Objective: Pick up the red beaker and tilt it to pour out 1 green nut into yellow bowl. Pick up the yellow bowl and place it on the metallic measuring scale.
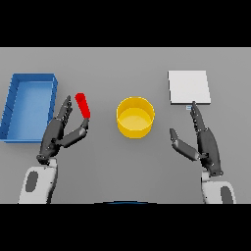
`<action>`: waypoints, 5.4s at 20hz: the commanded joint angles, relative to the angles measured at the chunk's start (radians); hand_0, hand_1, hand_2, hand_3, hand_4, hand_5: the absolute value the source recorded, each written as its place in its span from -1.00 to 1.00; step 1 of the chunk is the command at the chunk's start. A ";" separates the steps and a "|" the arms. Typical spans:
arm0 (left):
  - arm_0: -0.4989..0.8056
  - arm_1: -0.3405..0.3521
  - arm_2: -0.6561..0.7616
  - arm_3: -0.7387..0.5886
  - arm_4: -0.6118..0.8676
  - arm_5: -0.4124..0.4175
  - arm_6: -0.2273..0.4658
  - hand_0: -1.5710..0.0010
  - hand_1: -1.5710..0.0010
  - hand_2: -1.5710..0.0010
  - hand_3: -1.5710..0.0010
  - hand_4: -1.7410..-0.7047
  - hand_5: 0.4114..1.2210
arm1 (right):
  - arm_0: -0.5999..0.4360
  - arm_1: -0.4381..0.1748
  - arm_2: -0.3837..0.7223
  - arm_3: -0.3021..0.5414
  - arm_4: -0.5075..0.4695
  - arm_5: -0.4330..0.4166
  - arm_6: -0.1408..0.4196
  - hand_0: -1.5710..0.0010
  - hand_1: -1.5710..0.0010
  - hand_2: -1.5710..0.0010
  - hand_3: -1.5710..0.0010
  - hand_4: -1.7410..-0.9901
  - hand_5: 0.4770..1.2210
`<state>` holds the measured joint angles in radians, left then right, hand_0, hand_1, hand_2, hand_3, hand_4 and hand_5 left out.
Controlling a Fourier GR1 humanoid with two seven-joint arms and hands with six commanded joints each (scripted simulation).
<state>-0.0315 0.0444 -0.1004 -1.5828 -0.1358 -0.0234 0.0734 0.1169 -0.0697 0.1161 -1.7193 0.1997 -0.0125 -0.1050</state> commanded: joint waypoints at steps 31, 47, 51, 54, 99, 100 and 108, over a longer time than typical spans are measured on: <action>-0.440 -0.050 0.143 0.607 -0.042 0.125 -0.166 -0.28 -0.29 -0.30 -0.30 -0.42 0.57 | 0.001 -0.011 -0.022 -0.017 -0.024 0.004 0.019 1.00 1.00 1.00 1.00 0.21 -0.44; -0.471 0.009 0.028 0.412 -0.093 0.170 -0.126 -0.98 -0.98 -0.98 -0.98 -0.97 0.72 | -0.018 -0.002 0.000 0.017 0.023 -0.010 -0.020 1.00 1.00 1.00 1.00 0.31 -0.46; -0.502 0.099 -0.110 0.378 -0.215 0.100 -0.031 -0.99 -0.99 -0.99 -0.99 -0.98 0.75 | -0.005 -0.014 0.003 -0.011 0.036 -0.014 -0.010 1.00 1.00 1.00 1.00 0.33 -0.42; -0.523 0.122 -0.142 0.386 -0.229 0.083 -0.010 -0.99 -0.99 -0.99 -0.99 -0.98 0.73 | -0.009 -0.004 0.005 -0.005 0.039 -0.020 0.017 1.00 1.00 1.00 1.00 0.33 -0.39; -1.353 0.137 -1.263 0.874 -1.041 -0.258 -0.159 -1.00 -1.00 -1.00 -1.00 -0.96 1.00 | 0.004 0.018 0.007 -0.014 0.067 -0.057 0.001 1.00 1.00 1.00 1.00 0.56 -0.58; -1.379 0.148 -1.270 0.877 -1.038 -0.249 -0.188 -1.00 -1.00 -1.00 -1.00 -0.96 1.00 | 0.001 0.018 0.002 -0.008 0.059 -0.055 0.003 1.00 1.00 1.00 1.00 0.57 -0.57; -1.624 0.251 -1.169 1.071 -0.943 -0.153 -0.193 -1.00 -1.00 -1.00 -0.60 -0.97 1.00 | -0.014 0.019 0.013 0.000 0.067 -0.051 -0.028 1.00 1.00 1.00 1.00 0.55 -0.50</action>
<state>-1.6578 0.2968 -1.2693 -0.5111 -1.0779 -0.1770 -0.1126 0.1029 -0.0502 0.1289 -1.7197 0.2665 -0.0639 -0.1338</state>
